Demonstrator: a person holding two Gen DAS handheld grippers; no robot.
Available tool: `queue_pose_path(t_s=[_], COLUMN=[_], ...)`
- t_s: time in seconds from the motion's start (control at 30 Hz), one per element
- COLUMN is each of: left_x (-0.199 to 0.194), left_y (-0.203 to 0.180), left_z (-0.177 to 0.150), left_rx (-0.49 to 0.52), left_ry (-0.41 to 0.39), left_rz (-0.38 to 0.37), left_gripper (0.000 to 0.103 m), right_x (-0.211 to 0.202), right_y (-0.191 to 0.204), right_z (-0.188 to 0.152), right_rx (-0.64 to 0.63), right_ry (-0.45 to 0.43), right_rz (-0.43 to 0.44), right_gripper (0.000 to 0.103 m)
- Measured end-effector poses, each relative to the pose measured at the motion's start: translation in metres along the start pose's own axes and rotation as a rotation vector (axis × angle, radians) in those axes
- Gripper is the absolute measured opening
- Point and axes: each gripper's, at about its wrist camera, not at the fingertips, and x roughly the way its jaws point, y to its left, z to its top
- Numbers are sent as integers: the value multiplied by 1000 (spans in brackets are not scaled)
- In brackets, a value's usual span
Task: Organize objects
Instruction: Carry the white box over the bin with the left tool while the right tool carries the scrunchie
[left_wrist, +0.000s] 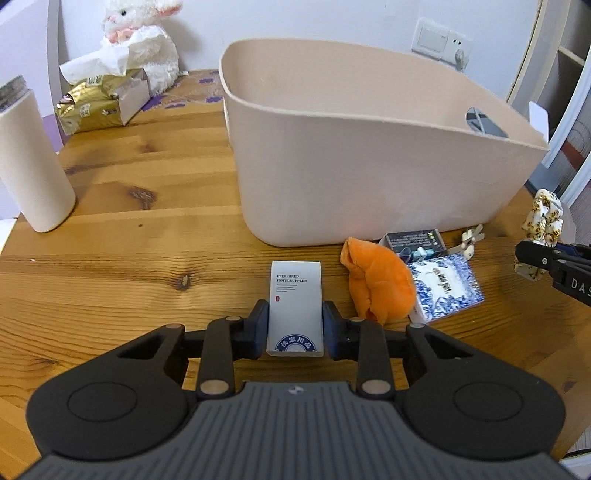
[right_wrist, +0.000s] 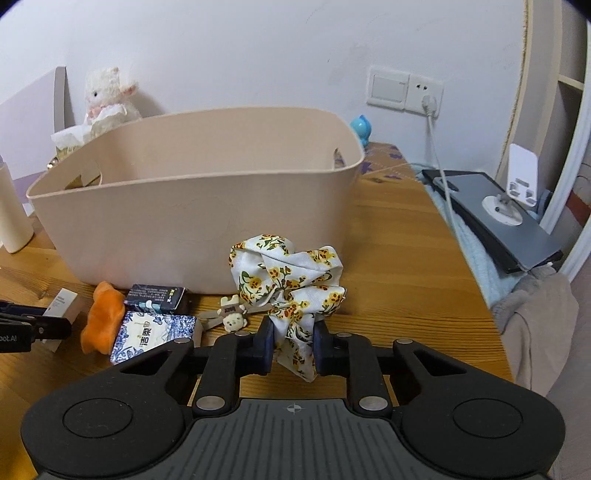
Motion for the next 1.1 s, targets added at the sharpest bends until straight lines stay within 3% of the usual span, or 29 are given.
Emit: queue_pose_path(t_s=[0.4,0.63,1.1], left_x=[-66,-93,-87], left_y=[-12,-22,-27], left_z=[7,18,61], left_rx=[20,58,77], left_ry=[-141,-236,-347], left_rz=[-42,-23,45], left_gripper=[33,33,33], right_x=[-56,-77,-74], right_y=[7,16,27], right_z=[10,23,64], right_rx=[-17,-29,-18], right_ry=[-131,-206,-287], right_rz=[4,23,15], right_gripper=[19,19,19])
